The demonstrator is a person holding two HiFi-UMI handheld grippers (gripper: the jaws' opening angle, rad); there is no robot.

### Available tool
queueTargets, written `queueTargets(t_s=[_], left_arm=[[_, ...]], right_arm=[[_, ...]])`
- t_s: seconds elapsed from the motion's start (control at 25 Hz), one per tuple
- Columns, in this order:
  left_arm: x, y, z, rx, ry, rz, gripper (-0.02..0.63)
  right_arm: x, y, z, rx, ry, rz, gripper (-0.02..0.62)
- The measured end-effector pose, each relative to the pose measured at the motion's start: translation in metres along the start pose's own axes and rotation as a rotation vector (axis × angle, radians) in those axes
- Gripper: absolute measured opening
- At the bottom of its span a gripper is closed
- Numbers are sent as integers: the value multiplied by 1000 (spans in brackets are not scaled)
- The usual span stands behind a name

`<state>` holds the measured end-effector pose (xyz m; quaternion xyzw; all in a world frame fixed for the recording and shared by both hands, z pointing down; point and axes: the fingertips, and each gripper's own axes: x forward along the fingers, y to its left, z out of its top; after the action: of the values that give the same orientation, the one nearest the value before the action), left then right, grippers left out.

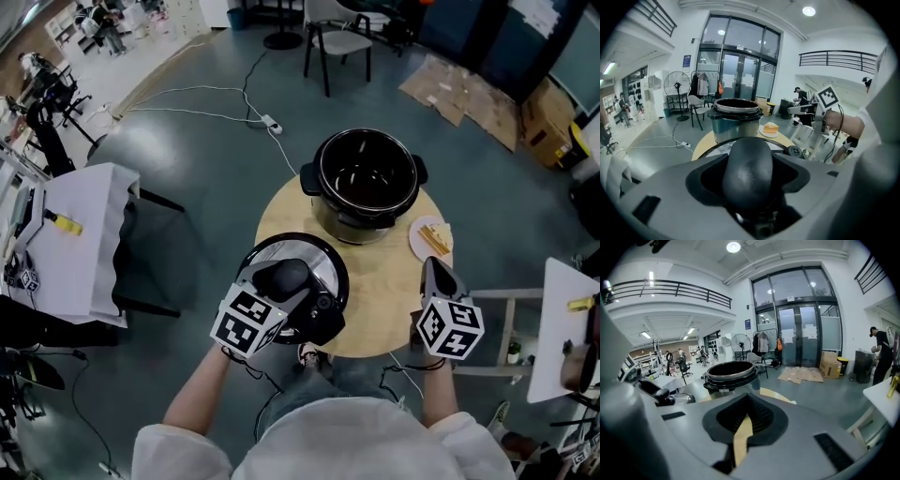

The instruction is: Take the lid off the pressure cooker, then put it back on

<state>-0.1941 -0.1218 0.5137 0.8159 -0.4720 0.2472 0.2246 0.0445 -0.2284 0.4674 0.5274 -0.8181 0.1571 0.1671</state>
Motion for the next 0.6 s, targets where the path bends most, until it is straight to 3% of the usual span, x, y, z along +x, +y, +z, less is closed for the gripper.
queueTargets(t_s=[0.6], left_arm=[[78,-15,-26,-103,58,16,275]], right_arm=[[-16,-59,-48,20,63,-148,0]])
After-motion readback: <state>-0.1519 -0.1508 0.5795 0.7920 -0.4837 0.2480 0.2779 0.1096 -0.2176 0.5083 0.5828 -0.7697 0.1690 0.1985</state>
